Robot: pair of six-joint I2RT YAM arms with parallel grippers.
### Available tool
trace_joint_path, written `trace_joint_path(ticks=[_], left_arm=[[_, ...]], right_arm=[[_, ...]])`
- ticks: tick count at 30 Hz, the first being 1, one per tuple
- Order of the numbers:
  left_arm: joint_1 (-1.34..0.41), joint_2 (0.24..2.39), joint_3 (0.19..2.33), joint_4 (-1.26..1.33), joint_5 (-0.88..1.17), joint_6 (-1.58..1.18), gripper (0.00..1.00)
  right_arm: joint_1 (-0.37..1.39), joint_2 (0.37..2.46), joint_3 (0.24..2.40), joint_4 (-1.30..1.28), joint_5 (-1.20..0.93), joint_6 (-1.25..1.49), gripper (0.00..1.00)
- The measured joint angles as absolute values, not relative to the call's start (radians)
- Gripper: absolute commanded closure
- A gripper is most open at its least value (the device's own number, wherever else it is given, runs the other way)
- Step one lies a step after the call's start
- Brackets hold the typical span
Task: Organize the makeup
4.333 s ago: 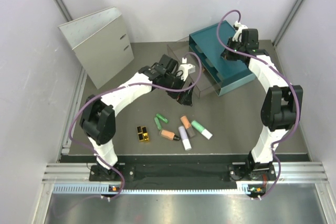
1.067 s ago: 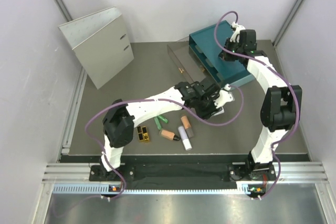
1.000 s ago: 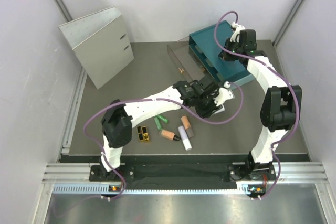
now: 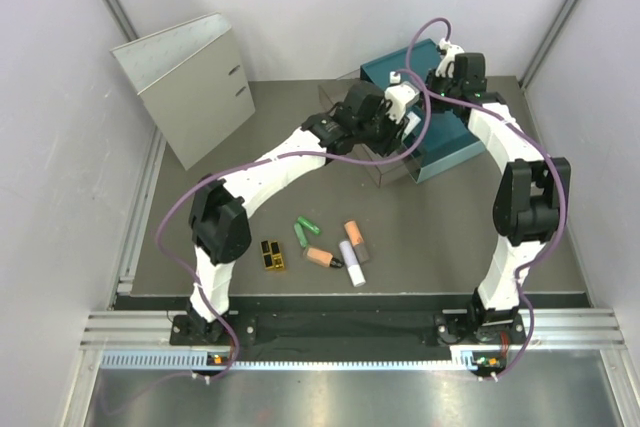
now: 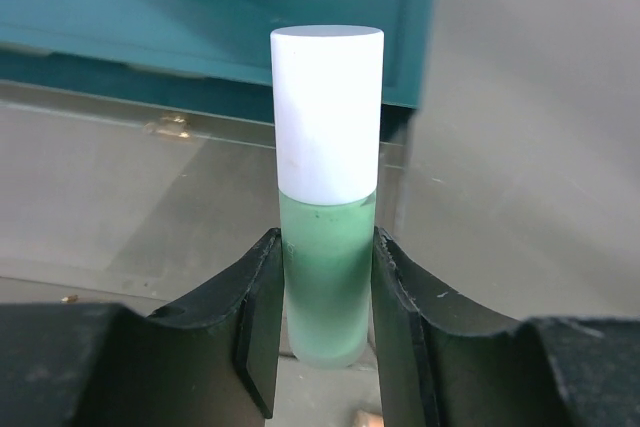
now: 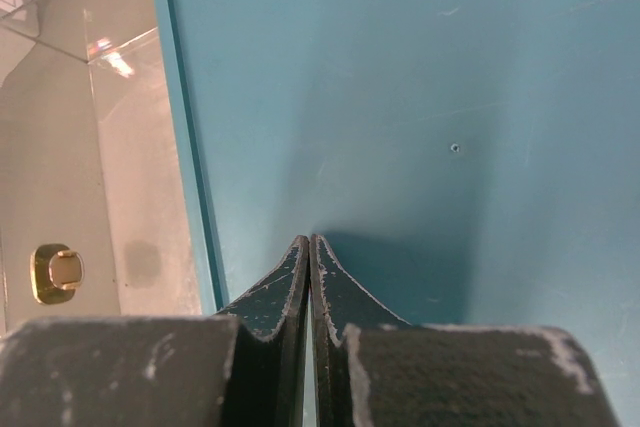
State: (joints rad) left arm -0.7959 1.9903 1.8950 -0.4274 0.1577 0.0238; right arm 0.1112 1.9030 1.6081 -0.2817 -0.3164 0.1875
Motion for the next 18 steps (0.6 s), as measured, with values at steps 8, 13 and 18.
trace_joint_path(ticks=[8, 13, 18], left_arm=[[-0.788, 2.036, 1.871, -0.369, 0.051, -0.064, 1.0], [-0.773, 2.054, 1.881, -0.348, 0.014, -0.208, 1.0], [-0.768, 2.107, 1.948, -0.382, -0.064, -0.319, 1.0]], right_arm=[[0.111, 1.916, 1.625, -0.284, -0.326, 0.191, 1.0], [0.111, 1.927, 1.638, -0.284, -0.333, 0.195, 1.0], [0.111, 1.93, 1.639, -0.284, -0.335, 0.195, 1.0]])
